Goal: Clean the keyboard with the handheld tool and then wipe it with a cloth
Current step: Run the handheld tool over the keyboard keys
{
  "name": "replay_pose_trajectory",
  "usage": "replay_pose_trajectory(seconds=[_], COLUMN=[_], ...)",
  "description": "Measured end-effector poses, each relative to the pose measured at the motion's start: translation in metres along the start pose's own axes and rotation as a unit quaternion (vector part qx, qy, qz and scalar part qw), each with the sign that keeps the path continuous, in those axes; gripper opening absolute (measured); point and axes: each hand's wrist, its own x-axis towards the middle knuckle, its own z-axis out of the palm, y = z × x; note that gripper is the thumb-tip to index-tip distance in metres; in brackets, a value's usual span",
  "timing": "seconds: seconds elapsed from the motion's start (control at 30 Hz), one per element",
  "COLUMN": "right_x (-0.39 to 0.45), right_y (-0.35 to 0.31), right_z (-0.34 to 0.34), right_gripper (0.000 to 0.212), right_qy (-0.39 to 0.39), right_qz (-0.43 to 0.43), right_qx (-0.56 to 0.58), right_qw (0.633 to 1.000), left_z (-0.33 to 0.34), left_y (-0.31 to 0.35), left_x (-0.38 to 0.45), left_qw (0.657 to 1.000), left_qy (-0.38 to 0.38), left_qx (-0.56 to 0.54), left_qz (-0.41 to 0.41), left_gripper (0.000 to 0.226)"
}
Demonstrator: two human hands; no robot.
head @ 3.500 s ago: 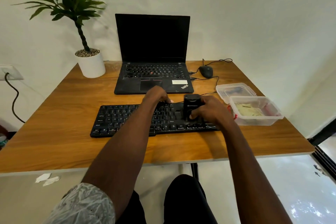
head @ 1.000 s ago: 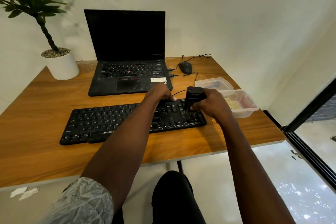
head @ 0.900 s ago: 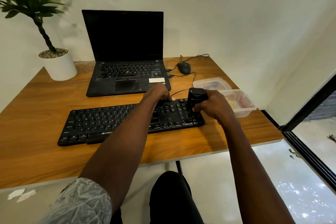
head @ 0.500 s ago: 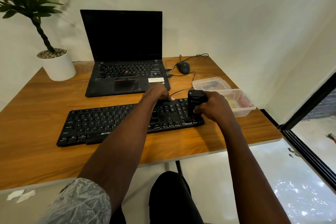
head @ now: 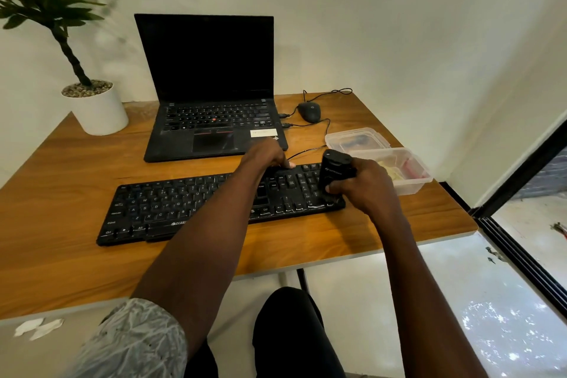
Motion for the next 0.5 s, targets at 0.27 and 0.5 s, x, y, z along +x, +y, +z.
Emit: replay_pose_trajectory(seconds=[0.27, 0.5], right_x=[-0.044, -0.054], right_y=[0.015, 0.019], right_z=[0.030, 0.042], right_gripper=[0.045, 0.042], right_qy=[0.145, 0.188], right_qz=[0.033, 0.038], right_qx=[0.123, 0.193], right_qw=[0.981, 0.962], left_z=[0.000, 0.001], left_y=[0.001, 0.001], left_x=[-0.001, -0.003], left_qw=[1.000, 1.000], left_qy=[0.002, 0.000], left_qx=[-0.004, -0.014], left_qz=[-0.001, -0.001], left_gripper=[0.066, 0.065])
